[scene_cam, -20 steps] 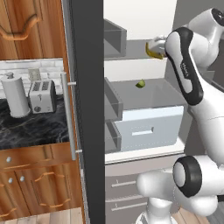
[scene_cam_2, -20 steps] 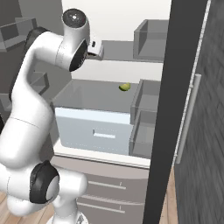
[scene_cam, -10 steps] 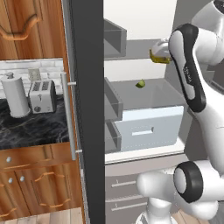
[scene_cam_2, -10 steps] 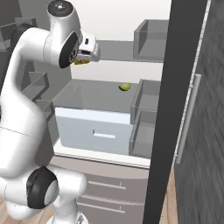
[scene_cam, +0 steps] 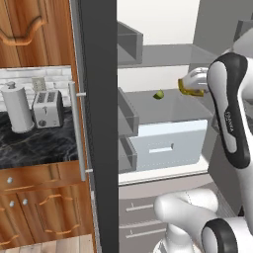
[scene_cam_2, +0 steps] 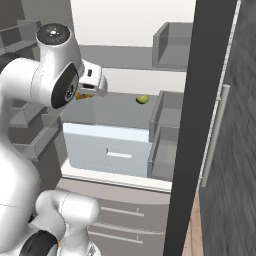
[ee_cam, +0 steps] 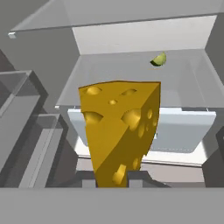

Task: Pick the cheese from the fridge and the cheese grater from the cabinet and place them next to the salad bowl.

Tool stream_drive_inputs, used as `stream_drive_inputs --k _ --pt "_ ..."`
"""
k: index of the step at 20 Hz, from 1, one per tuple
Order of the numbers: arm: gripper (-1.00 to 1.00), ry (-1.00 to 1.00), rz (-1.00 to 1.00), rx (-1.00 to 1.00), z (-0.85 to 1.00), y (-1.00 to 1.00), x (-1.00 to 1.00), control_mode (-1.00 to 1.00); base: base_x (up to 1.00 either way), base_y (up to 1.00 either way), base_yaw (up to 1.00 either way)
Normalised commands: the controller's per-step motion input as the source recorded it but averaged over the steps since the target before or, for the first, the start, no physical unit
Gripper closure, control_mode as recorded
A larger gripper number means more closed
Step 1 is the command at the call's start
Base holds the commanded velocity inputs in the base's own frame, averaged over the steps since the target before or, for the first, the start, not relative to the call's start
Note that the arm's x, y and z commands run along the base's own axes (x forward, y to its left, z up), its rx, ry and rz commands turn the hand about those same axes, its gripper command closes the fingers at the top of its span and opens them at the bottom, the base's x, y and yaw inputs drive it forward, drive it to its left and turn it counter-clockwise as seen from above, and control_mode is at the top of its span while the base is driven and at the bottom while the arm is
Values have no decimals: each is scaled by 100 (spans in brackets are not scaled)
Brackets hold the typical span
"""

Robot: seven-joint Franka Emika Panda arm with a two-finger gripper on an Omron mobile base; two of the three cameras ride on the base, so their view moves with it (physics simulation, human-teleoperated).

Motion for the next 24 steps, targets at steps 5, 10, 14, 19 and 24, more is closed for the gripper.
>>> stream_drive_inputs --k 5,10,14,19,24 --pt "100 0 -3 -5 -86 0 -12 -100 0 0 0" --pt "100 0 -4 -2 -40 0 -24 -100 0 0 0" --pt "100 0 -5 0 -6 0 -51 -100 0 0 0" --pt "100 -3 -4 0 0 0 -64 -100 0 0 0" --pt "100 -5 0 0 5 0 -22 -100 0 0 0"
